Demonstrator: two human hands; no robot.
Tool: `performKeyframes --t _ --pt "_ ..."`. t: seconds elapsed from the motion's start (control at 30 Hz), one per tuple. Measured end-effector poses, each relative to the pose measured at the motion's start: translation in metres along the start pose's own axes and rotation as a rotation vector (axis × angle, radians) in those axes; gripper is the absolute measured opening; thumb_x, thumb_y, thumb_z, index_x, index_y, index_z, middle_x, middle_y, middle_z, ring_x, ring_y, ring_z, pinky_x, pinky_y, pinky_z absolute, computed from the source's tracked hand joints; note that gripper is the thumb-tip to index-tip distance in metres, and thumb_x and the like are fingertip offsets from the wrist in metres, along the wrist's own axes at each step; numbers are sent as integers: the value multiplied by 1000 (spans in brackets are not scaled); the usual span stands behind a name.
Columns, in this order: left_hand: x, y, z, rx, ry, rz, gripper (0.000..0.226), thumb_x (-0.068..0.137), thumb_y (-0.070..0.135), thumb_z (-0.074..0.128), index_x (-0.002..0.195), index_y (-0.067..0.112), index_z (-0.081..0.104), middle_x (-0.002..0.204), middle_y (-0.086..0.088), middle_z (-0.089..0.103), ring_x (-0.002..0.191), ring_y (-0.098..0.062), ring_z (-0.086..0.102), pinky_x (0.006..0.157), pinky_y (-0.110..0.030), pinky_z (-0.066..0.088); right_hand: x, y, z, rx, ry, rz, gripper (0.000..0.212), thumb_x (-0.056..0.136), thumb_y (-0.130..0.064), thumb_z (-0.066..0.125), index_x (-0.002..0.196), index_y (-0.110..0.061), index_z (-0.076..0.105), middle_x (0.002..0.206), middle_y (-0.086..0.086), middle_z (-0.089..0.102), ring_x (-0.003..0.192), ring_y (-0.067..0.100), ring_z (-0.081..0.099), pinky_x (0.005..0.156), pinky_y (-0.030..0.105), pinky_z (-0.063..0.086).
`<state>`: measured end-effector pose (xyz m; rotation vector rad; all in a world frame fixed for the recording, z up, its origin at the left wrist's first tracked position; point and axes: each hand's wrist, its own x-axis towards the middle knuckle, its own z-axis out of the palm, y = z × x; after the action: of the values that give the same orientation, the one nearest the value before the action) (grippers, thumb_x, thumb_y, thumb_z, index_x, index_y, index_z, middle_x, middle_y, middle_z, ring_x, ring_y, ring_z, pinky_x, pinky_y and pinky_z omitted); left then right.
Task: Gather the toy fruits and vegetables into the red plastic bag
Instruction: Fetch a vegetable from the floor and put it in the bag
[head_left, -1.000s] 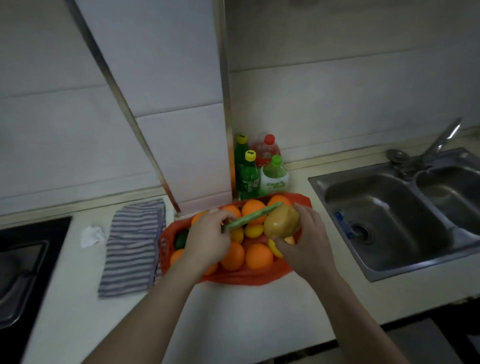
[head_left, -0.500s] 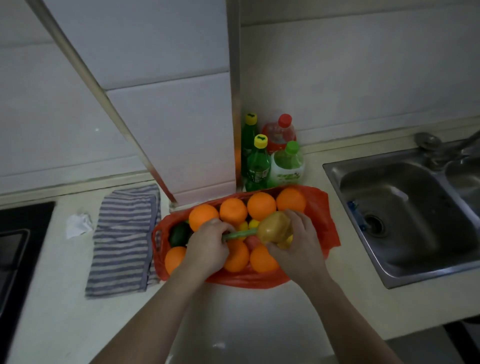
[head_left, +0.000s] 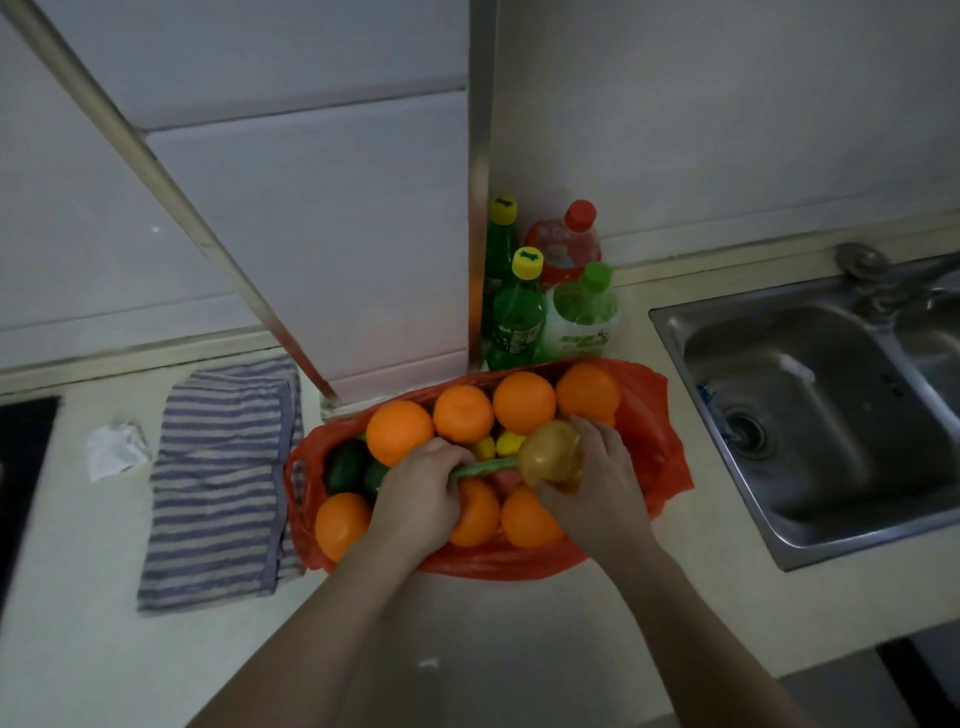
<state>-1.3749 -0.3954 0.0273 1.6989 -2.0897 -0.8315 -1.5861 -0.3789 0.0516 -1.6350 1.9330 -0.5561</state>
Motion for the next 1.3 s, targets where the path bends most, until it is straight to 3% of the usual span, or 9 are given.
performKeyframes --t 0.33,0.77,0.87,1.03,1.3 --pt "1 2 -3 -24 -3 -28 42 89 10 60 129 25 57 124 5 59 109 -16 57 84 -39 52 1 2 0 -12 5 -6 88 75 -41 74 146 -27 24 148 -3 26 135 19 29 103 36 36" --pt "-8 18 -21 51 74 -19 50 87 30 66 135 27 51 134 9 50 116 -13 52 85 -25 47 -4 -5 -9 -64 -32 -17 89 75 -38 74 147 -24 23 151 0 23 138 25 24 104 40 36" --pt "-10 24 -27 98 101 12 52 88 33 64 137 25 49 140 7 47 125 -14 47 91 -26 47 -5 -8 -17 -71 -46 -17 90 76 -38 74 147 -24 21 152 1 21 139 25 22 105 41 37" --pt "-15 36 -34 182 106 25 56 91 38 60 142 20 44 150 -2 40 138 -21 34 113 -36 30 -8 -14 -33 -111 -30 -78 86 77 -40 71 147 -24 22 152 2 21 139 25 20 107 40 34" --pt "-28 58 -56 315 144 32 57 92 44 50 143 21 40 149 -5 39 137 -25 33 114 -42 29 -17 -28 -60 -263 4 -216 78 85 -49 59 148 -18 25 153 5 25 140 23 21 113 37 25"
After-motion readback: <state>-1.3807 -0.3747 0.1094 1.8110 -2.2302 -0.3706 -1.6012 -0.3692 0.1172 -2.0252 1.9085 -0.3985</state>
